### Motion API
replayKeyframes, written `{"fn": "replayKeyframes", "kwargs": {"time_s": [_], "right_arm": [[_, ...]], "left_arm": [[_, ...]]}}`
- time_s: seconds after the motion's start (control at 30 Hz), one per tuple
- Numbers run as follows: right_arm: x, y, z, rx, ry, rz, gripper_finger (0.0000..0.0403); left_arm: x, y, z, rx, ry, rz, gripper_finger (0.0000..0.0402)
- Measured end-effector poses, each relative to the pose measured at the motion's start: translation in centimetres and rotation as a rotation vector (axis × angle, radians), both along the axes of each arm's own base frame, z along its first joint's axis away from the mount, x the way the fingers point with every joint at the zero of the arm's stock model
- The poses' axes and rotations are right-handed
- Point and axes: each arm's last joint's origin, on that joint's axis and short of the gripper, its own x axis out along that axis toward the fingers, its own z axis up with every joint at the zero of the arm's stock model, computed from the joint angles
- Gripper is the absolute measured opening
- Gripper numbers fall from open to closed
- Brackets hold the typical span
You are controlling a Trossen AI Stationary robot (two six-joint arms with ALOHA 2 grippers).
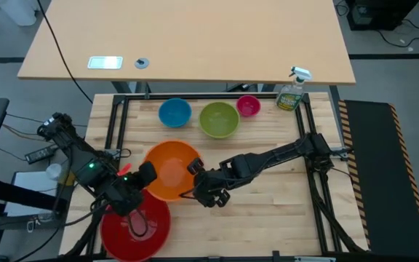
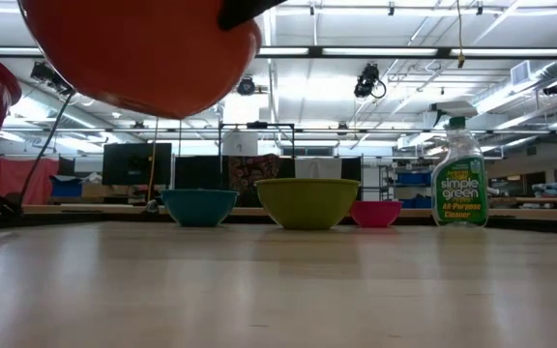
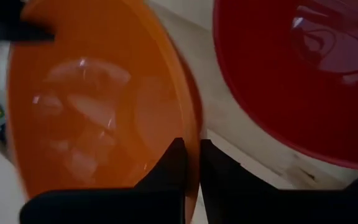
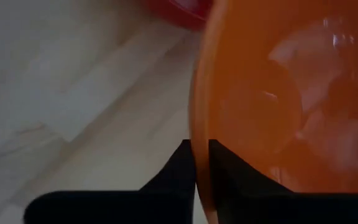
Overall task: Nest bowls inside each other
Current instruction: Stack the orange bowl on top of the red bowl
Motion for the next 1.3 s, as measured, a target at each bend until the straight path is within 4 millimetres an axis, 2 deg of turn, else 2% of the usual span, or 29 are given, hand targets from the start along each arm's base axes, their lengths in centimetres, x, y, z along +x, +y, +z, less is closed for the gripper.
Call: {"fn": "replayKeyframes", "kwargs": {"time_s": [0.17, 0.37, 0.5, 0.67, 0.83, 1.07, 1.2, 1.3], "right_arm": [[0.0, 0.3, 0.0, 0.019, -0.006, 0.004, 0.0034], [0.6, 0.1, 0.6, 0.030, -0.090, -0.074, 0.0022], [0.6, 0.3, 0.6, 0.042, -0.095, -0.068, 0.0022], [0.5, 0.6, 0.6, 0.062, -0.093, -0.065, 0.0022], [0.4, 0.9, 0.6, 0.102, -0.083, -0.055, 0.0024], [0.3, 1.4, 0.6, 0.157, -0.074, -0.053, 0.0026], [0.4, 2.0, 0.8, 0.203, -0.095, -0.029, 0.0026], [0.7, 3.3, 1.0, 0.236, -0.160, 0.016, 0.0027]], "left_arm": [[0.0, 0.0, 0.0, -0.023, -0.021, 0.065, 0.0047], [0.4, 0.0, 0.5, -0.080, -0.133, 0.184, 0.0135], [0.4, -0.5, 0.6, -0.126, -0.148, 0.173, 0.0195], [-0.1, -0.4, 0.7, -0.139, -0.140, 0.195, 0.0240], [-0.7, -0.5, 0.9, -0.152, -0.145, 0.212, 0.0251], [-2.2, 0.5, 2.6, -0.181, -0.314, 0.255, 0.0251], [-3.3, 1.5, 4.0, -0.293, -0.417, 0.300, 0.0251], [-4.1, 2.3, 5.4, -0.431, -0.497, 0.335, 0.0251]]}}
